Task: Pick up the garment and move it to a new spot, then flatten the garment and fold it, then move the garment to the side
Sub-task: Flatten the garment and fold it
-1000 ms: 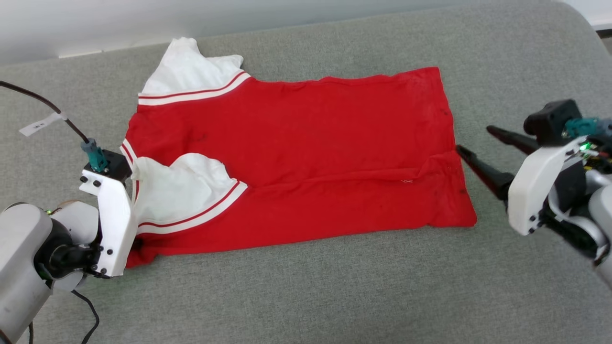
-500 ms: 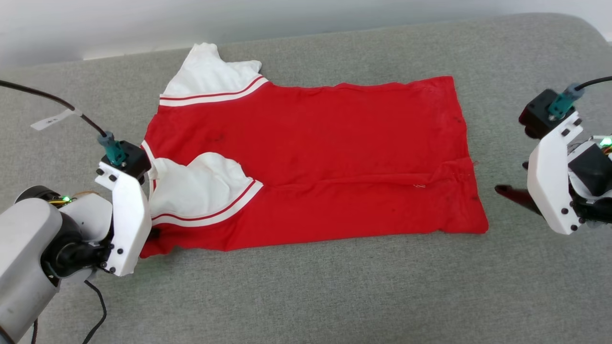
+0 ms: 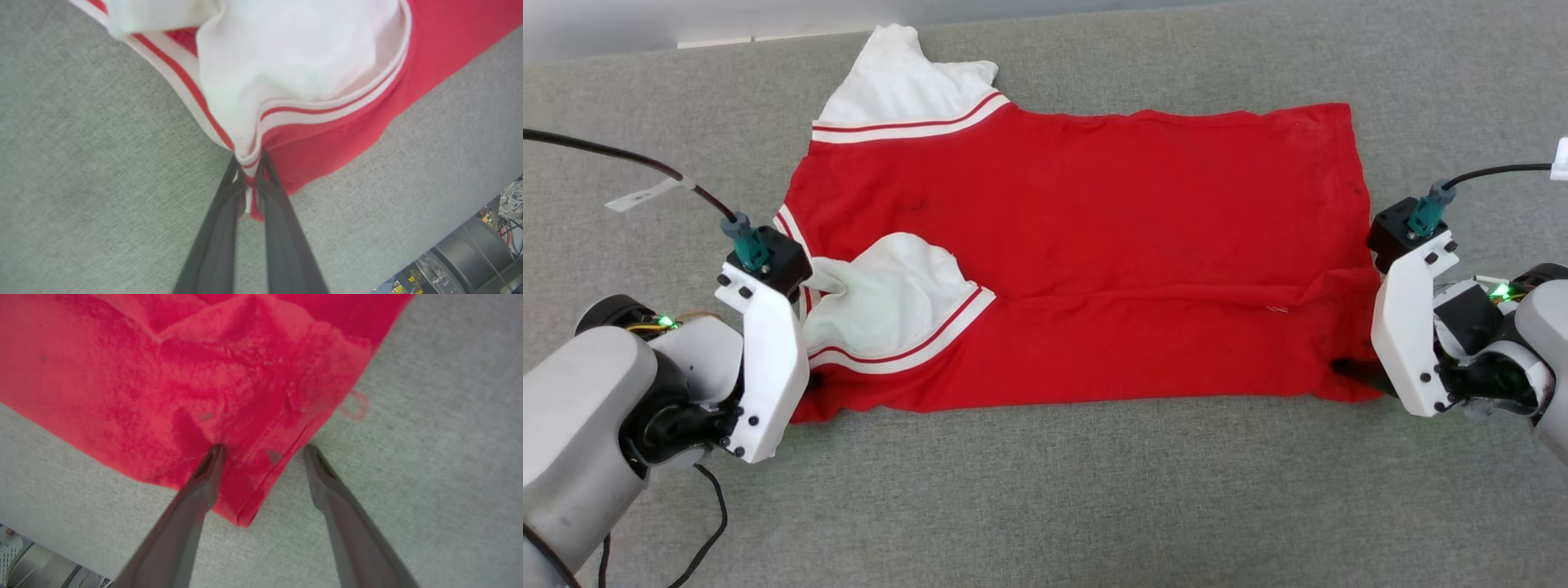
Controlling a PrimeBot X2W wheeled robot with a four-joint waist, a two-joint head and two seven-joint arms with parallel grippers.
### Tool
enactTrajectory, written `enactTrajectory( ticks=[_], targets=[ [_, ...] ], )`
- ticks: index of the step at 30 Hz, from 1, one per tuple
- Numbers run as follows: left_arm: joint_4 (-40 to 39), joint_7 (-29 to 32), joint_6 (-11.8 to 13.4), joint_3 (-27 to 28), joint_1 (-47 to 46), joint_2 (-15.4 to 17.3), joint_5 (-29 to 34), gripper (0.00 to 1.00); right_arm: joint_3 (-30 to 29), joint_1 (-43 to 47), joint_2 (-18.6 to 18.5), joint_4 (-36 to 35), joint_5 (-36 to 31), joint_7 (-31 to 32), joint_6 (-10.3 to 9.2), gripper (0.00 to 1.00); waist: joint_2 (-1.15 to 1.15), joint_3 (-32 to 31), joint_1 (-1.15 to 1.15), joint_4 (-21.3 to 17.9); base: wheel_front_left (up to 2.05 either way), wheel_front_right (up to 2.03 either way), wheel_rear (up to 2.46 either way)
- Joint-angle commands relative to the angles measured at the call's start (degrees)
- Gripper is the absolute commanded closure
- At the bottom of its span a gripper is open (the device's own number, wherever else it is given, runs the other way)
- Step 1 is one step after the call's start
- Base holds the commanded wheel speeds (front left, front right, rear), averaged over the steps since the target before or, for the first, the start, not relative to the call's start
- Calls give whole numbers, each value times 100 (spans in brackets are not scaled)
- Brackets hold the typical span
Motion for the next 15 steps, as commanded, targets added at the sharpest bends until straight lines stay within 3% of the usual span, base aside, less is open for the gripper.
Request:
enactTrajectory(
  ticks=[1, 2, 3, 5, 15],
  targets=[
    [11, -34, -7, 1, -39, -10, 42, 100, 206, 325, 240, 72, 26, -14, 3, 0, 0, 12, 0, 17, 0, 0, 0],
    [31, -47, -4, -17, -37, -22, 43, 100, 271, 380, 274, 87, 58, -24, 9, 0, 0, 11, 0, 23, 0, 0, 0],
    [48, -60, -5, -37, -21, -32, 41, 100, 336, 408, 281, 80, 70, -46, 9, 11, 0, 1, 0, 24, 0, 0, 0],
    [88, -100, -7, -58, 37, -41, 7, 100, 396, 391, 246, 35, 70, -175, 10, 100, 0, -49, 0, 11, 0, 0, 0],
    [104, -387, -12, -40, 434, 157, -227, 100, 368, 219, -476, -489, 292, -865, 0, 100, 0, -573, 0, -72, 0, 0, 0]
  ],
)
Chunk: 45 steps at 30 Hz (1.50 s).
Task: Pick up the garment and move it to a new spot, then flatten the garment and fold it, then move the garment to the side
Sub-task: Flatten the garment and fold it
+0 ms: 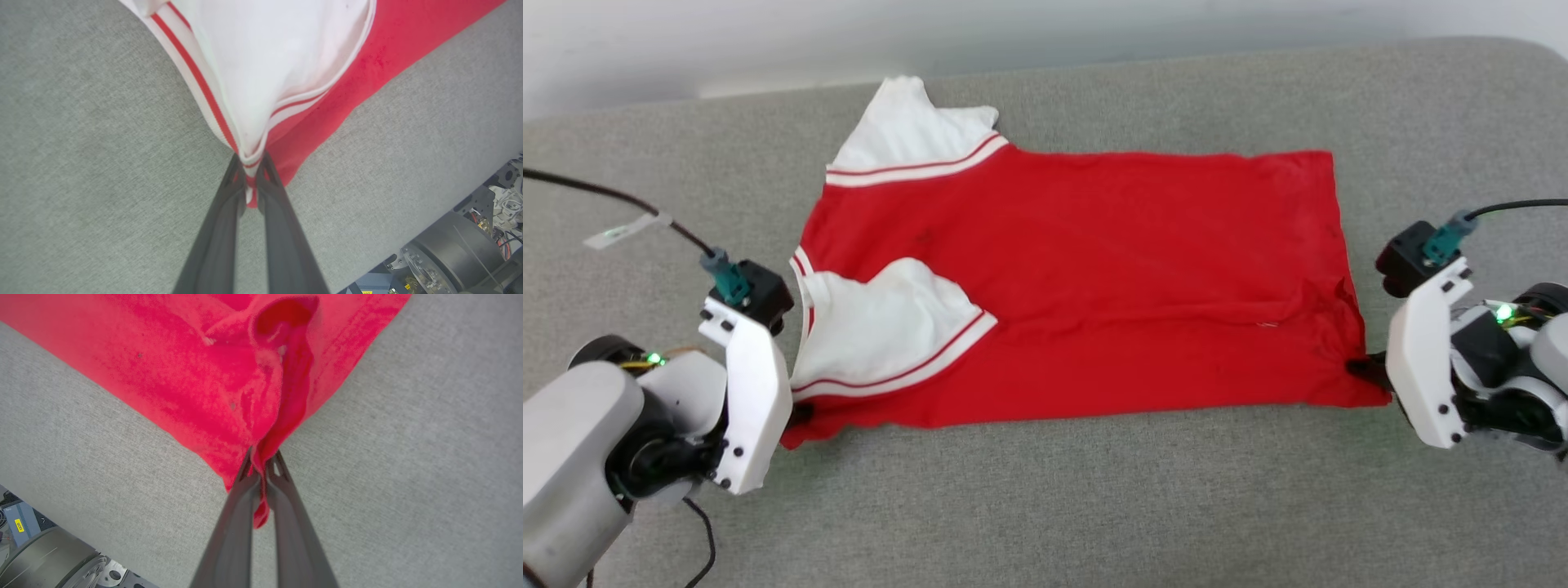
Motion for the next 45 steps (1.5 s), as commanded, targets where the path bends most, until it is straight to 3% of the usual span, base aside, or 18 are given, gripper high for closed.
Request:
enactTrajectory(
  ticks=[1, 11, 21, 22, 23, 28, 34, 35, 37, 42, 45],
  targets=[
    [-29, -36, -4, 6, 128, 44, -39, 100, 6, 137, -101, -67, 50, -45, -2, 100, 0, -123, 0, -7, 0, 0, 0],
    [-707, -328, 181, -160, 1178, 466, -304, 100, 48, 920, -1054, -1005, 492, -201, -3, 100, 0, -503, 0, 2, 0, 0, 0],
    [-580, -488, 319, -375, 1681, 324, -357, 100, 147, 1504, -851, -696, 412, -244, -3, 100, 0, -403, 0, 39, 0, 0, 0],
    [-563, -519, 313, -377, 1653, 306, -312, 53, 144, 1537, -809, -657, 393, -267, -3, 88, 0, -407, 0, 45, 0, 0, 0],
    [-548, -564, 305, -369, 1605, 297, -270, 0, 111, 1547, -767, -598, 375, -308, -3, 0, 0, -416, 0, 49, 0, 0, 0],
    [-625, -660, 258, -225, 1424, 481, -200, 0, -172, 1487, -700, -622, 231, -760, -3, 0, 0, -550, 0, 34, 0, 0, 0],
    [-770, -1067, 385, 228, 1030, 756, -60, 0, -765, 1385, -703, -919, -271, -1897, -2, 0, 0, -661, 0, -49, 0, 0, 0],
    [-733, -1414, 538, 422, 780, 776, 242, 0, -1201, 1400, -564, -1001, -735, -2680, -2, 0, 0, -622, 0, -131, 0, 0, 0],
    [-681, -1603, 622, 526, 590, 715, 421, 0, -1604, 1486, -364, -991, -997, -3214, -3, 0, 0, -562, 0, -199, 0, 0, 0],
    [-353, -1921, 717, 706, 29, 539, 805, 0, -2725, 1815, 216, -955, -1987, -4408, -3, 0, 0, -308, 0, -363, 0, 0, 0],
    [-200, -1947, 710, 761, -214, 434, 875, 0, -3246, 2042, 533, -963, -2399, -4710, -3, 0, 0, -183, 0, -417, 0, 0, 0]
  ],
)
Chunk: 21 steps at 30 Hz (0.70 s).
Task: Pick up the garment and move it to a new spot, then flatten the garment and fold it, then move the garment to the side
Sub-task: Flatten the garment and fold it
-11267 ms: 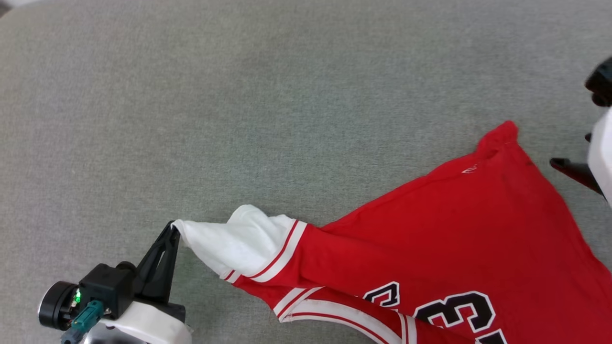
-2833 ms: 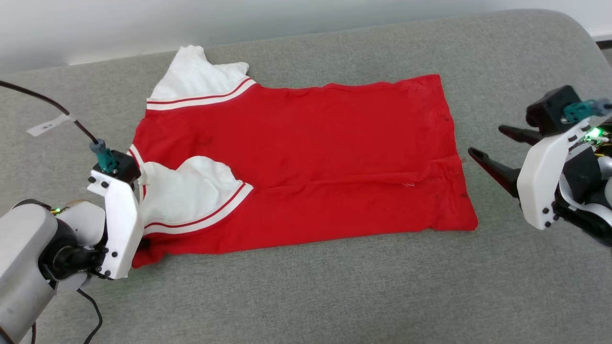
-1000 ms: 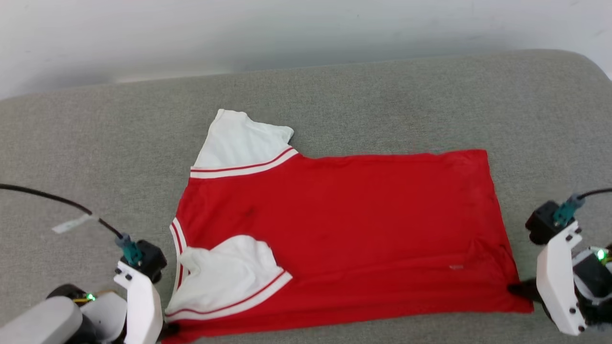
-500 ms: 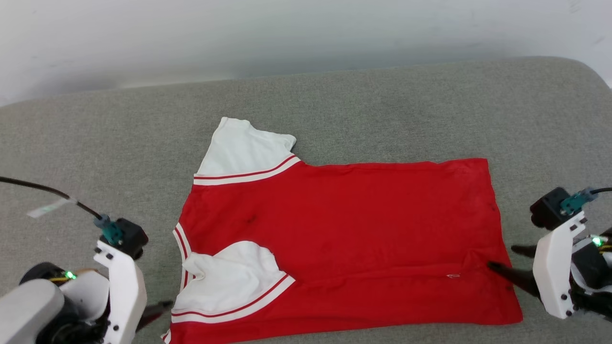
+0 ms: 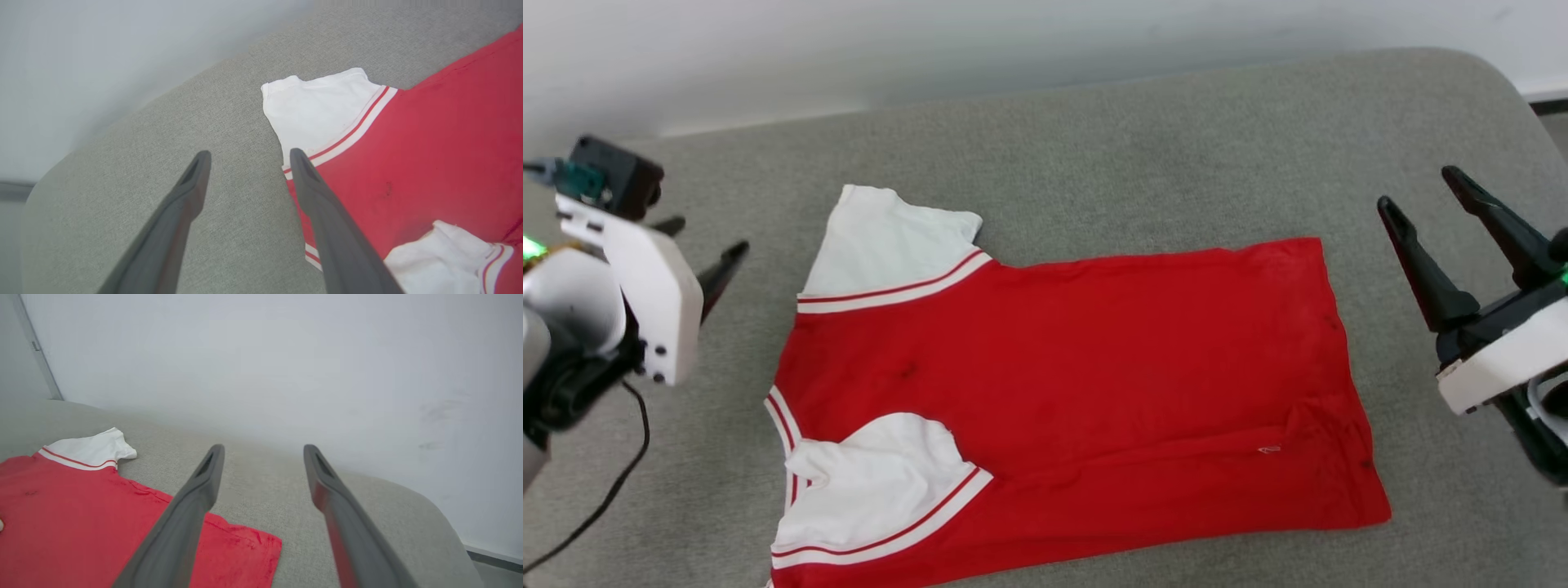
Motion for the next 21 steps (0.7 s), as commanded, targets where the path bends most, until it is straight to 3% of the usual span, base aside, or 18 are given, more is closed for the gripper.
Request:
enactTrajectory(
  ticks=[1, 7, 11, 21],
  targets=[
    [26, 8, 0, 18, -87, -29, 23, 0, -56, 125, 97, -31, -76, -46, -2, 0, 0, 131, 0, -83, 0, 0, 0],
    [460, 407, -108, 117, -849, -312, -72, 0, -1395, 866, 1080, -626, -1071, -276, -3, 0, 0, 605, 0, -294, 0, 0, 0],
    [750, 971, -205, 86, -1455, -422, -110, 0, -1743, 1194, 1520, -1135, -1343, -305, -2, 0, 0, 1012, 0, -422, 0, 0, 0],
    [1120, 3178, -476, -161, -2866, -574, -535, 0, -1780, 1065, 1718, -1611, -1401, -317, -2, 0, 0, 1993, 0, -748, 0, 0, 0]
  ],
)
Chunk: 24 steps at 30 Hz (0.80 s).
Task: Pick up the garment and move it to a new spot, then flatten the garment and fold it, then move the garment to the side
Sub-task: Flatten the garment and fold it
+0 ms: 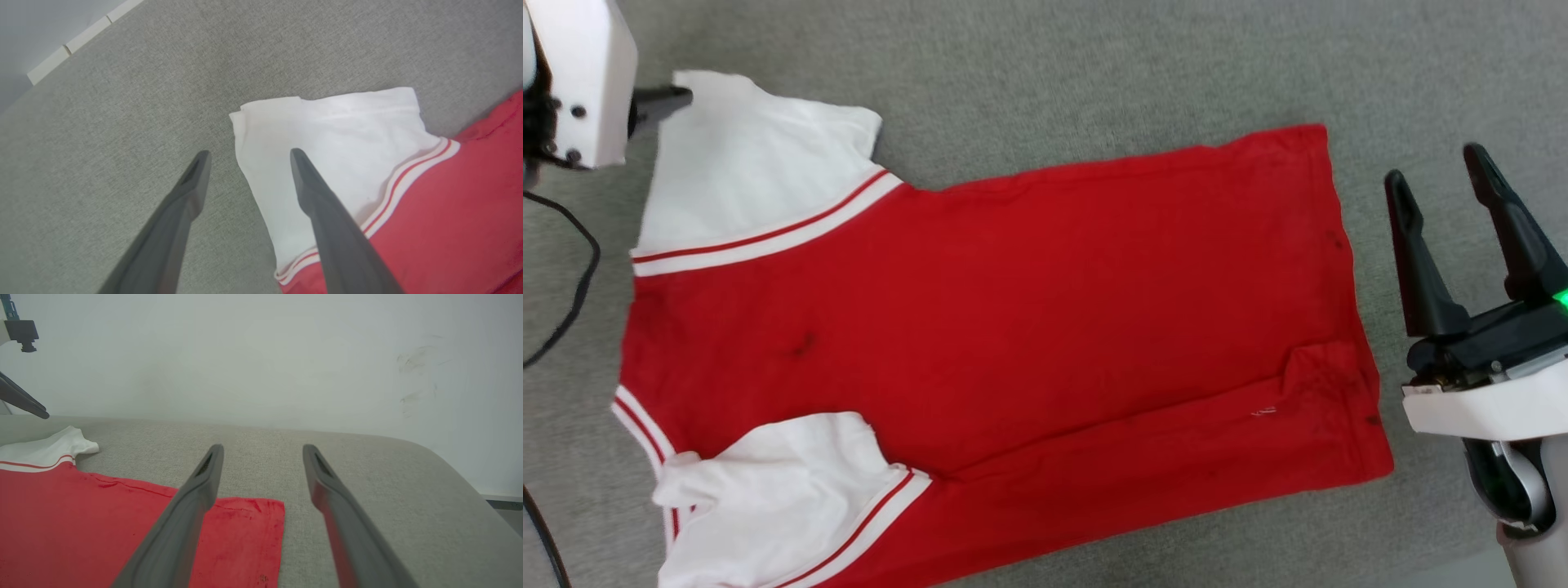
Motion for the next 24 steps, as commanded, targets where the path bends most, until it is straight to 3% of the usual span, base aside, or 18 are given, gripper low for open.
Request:
enactTrajectory(
  ticks=[1, 6, 12, 13, 14, 15, 24],
  targets=[
    [27, 58, 16, -11, -99, -45, 14, 0, 23, -121, 6, -29, -34, -22, -3, 0, 0, 289, -1, -168, 0, 0, 0],
    [173, 590, 107, -161, -499, -84, 158, 0, 181, -353, -22, 40, -44, -27, -4, 0, 0, 596, -1, -320, 0, 0, 0],
    [256, 949, -34, -466, -410, 12, 265, 0, 178, -443, -1, 141, -32, -25, -4, 0, 0, 702, -1, -355, 0, 0, 0],
    [251, 974, -45, -508, -376, 49, 270, 53, 172, -453, -10, 153, -29, -26, -4, 0, 0, 698, -1, -353, 0, 0, 0],
    [241, 971, -68, -526, -342, 69, 257, 88, 156, -467, -22, 170, -26, -25, -4, 0, 0, 689, -1, -342, 0, 0, 0],
    [225, 962, -87, -530, -313, 76, 213, 100, 143, -491, -37, 181, -27, -25, -4, 0, 0, 678, -1, -331, 0, 0, 0],
    [81, 433, -169, -446, -378, -136, 149, 100, 32, -1011, -523, 224, -142, 142, -4, 0, 0, 336, -1, -110, 0, 0, 0]
  ],
)
